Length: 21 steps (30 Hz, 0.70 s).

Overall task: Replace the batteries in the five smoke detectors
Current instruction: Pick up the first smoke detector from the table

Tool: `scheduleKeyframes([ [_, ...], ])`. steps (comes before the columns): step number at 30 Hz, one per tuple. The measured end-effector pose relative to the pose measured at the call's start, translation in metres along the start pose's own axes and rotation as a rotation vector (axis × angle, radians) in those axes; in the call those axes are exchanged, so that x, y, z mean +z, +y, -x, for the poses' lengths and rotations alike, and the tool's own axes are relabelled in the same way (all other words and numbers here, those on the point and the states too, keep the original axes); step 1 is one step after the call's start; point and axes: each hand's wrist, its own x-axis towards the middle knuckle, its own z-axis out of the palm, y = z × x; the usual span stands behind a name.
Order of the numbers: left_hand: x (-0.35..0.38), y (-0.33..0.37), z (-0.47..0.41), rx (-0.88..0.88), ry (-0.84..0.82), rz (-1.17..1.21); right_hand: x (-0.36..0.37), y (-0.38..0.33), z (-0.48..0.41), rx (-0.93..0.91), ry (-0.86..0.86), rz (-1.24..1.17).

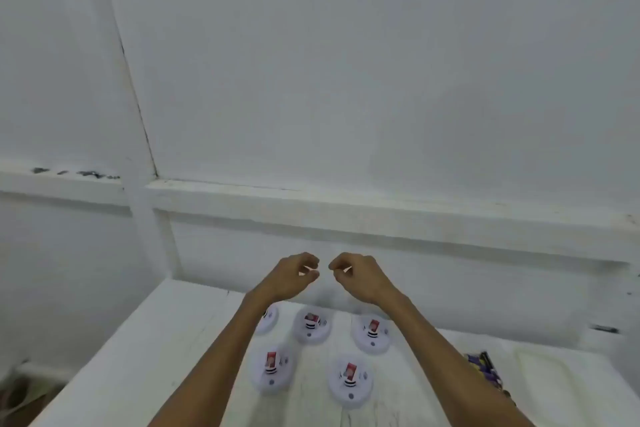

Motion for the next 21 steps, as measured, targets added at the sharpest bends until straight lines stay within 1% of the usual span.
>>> scheduleKeyframes([
  [2, 0.004, -0.011, 0.005, -0.057, -0.035, -0.003, 0.011, 0.005, -0.002, -0.003, -0.058, 0.095],
  [6, 0.01, -0.05, 0.011, -0.146, -0.077, -0.09, 0.045, 0.018, -0.006, -0.012, -0.3, 0.321],
  [8, 0.01, -0.064, 0.013, -0.156, -0.078, -0.127, 0.06, 0.021, -0.012, -0.021, -0.352, 0.374],
  [12, 0.008, -0.11, 0.014, -0.227, -0.107, -0.212, 0.103, 0.012, -0.031, -0.003, -0.358, 0.369],
  [17, 0.018, -0.153, 0.02, -0.255, -0.073, -0.227, 0.15, 0.006, -0.043, 0.012, -0.397, 0.36],
  [21, 0.033, -0.175, 0.027, -0.273, -0.108, -0.208, 0.181, 0.005, -0.046, 0.054, -0.426, 0.377],
])
